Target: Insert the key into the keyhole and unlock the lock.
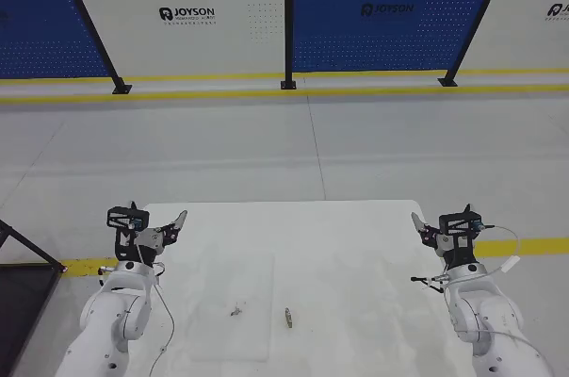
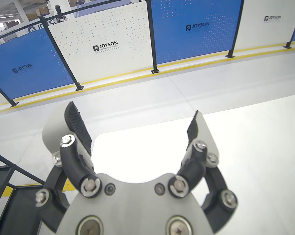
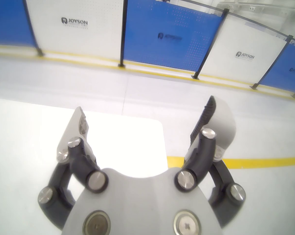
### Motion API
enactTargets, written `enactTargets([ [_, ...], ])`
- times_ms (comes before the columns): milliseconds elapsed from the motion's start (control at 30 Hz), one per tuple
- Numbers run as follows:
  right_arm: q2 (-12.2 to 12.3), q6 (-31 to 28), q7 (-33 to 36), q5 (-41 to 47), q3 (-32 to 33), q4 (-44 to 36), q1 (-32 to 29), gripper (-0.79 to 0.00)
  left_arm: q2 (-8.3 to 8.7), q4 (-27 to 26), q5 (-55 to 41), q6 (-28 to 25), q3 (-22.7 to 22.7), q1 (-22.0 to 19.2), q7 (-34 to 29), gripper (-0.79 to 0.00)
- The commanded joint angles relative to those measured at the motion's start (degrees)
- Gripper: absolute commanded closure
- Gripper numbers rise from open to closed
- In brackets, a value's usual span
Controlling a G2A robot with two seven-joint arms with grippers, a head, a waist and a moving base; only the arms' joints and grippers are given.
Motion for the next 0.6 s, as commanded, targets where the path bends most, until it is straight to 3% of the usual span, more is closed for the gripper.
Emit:
enactTargets([
  [0,0.0,0.0,0.0,0.0,0.0,0.0,0.0,-0.785,-0.08,-0.7,-1.7,-1.5,-0.1,1.6,1.0,-0.785],
  [167,0.0,0.0,0.0,0.0,0.0,0.0,0.0,-0.785,-0.01,-5.3,-4.4,-7.4,-1.4,10.8,5.0,-0.785],
  [267,0.0,0.0,0.0,0.0,0.0,0.0,0.0,-0.785,0.25,-8.9,-4.3,-13.0,-2.1,18.2,4.8,-0.785],
  [367,0.0,0.0,0.0,0.0,0.0,0.0,0.0,-0.785,0.34,-11.8,-1.3,-14.6,-1.1,23.9,3.0,-0.785],
  [433,0.0,0.0,0.0,0.0,0.0,0.0,0.0,-0.785,0.37,-13.0,-0.4,-16.1,0.4,26.1,0.3,-0.785],
  [567,0.0,0.0,0.0,0.0,0.0,0.0,0.0,-0.785,0.2,-13.2,1.1,-15.0,4.5,26.4,-6.7,-0.785],
])
